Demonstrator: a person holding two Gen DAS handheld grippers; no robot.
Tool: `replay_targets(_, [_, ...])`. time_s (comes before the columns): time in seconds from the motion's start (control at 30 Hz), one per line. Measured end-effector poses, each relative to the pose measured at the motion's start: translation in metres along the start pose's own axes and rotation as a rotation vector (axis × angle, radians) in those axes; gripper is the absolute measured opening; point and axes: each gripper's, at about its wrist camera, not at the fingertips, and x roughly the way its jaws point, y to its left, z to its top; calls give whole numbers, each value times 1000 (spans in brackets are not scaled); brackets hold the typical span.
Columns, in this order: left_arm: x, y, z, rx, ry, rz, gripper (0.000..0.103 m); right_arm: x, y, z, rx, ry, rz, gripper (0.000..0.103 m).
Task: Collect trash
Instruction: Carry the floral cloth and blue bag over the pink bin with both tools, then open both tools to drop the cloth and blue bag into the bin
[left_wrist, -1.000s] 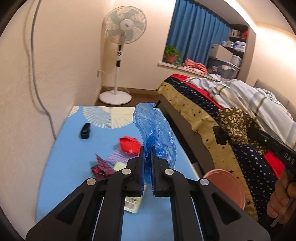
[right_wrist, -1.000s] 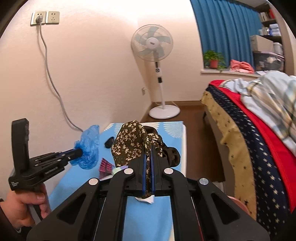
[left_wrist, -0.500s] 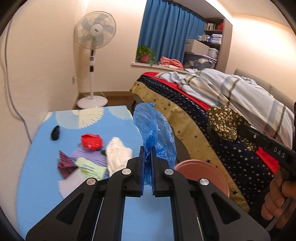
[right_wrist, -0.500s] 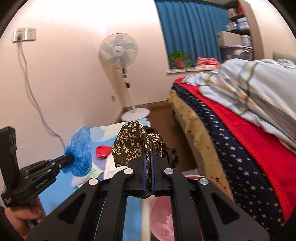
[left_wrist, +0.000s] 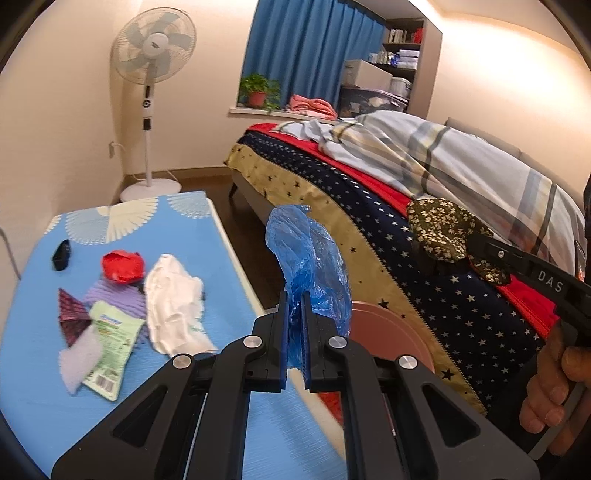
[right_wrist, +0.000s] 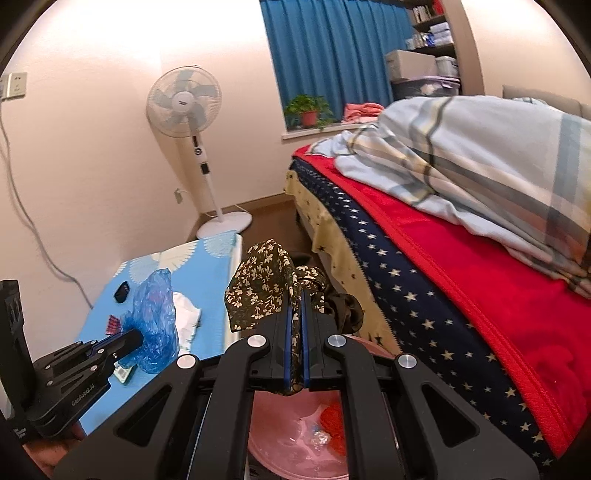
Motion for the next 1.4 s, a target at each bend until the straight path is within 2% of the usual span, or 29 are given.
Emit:
replay_targets(0.6, [66,-34,-17,52,128,-62,6,26,-30,-14,37,107,-89,5])
replay_targets(0.8, [78,-40,-20,56,153,-82,6,31,-29,-17,34,129,-104,9])
replay_targets(0.9, [82,-41,-21,53,164,-94,14,34,-33,-18,45,142,-123,16])
replay_targets(0.93, [82,-41,-21,52,162,-88,27,34,-35,-18,52,143,-132,25])
replay_targets(0.97, [82,-40,-20,48,157,-84,35,34,-36,-18,59,141,-139,31])
replay_targets(1.0, [81,-38,-19,39,153,-84,35,33,-38,-17,65,137,-142,38])
replay_targets(1.03, [81,-37,-18,29,153,-90,35,33,-39,-17,70,136,-144,40])
replay_targets(1.4, [73,-30,-13,9,127,-80,35,29,-40,-15,76,112,-150,40])
